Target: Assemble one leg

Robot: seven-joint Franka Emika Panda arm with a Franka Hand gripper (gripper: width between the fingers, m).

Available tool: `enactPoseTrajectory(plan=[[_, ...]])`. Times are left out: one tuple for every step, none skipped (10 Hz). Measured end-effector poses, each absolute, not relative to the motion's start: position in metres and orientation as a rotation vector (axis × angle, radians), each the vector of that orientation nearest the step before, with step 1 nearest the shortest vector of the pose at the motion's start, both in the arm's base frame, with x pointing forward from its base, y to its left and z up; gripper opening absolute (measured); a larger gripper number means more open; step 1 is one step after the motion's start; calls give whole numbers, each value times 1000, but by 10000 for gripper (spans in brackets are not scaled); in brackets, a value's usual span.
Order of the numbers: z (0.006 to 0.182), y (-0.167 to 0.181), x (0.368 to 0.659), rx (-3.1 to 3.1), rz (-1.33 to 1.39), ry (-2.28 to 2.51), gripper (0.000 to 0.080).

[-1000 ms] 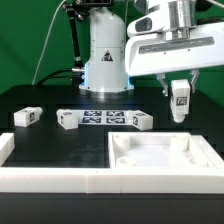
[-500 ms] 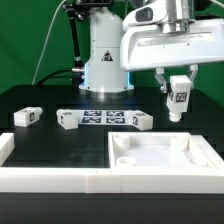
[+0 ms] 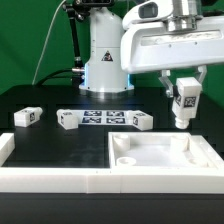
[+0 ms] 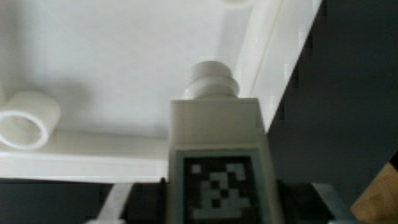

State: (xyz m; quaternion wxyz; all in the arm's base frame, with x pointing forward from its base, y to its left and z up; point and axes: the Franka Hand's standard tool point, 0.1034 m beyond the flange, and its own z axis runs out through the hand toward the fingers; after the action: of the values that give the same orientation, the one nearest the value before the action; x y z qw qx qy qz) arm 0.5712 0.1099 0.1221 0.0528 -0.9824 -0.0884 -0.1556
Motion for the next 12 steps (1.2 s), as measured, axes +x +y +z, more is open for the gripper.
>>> enactPoseTrajectory(plan=[[123,110,584,-2981,-492,-275,291],[124,111,593,-2977,-506,-277,291],[124,111,593,-2976,-523,-274,291],[124,109,593,-2974,-574,-269,291],[123,108,593,-2974,-579,-268,291],[126,105,598,-2964,-687,-263,291],[127,98,600,-2943,-869,-261,291],[119,95,597,-2943,-899,-260,291],[119,97,603,-2946,-861,-262,291],[124,98,611,-2940,-869,-259,291],[122,100,615,-2938,-868,-258,291],[119,101,619,-2937,-866,-257,291]])
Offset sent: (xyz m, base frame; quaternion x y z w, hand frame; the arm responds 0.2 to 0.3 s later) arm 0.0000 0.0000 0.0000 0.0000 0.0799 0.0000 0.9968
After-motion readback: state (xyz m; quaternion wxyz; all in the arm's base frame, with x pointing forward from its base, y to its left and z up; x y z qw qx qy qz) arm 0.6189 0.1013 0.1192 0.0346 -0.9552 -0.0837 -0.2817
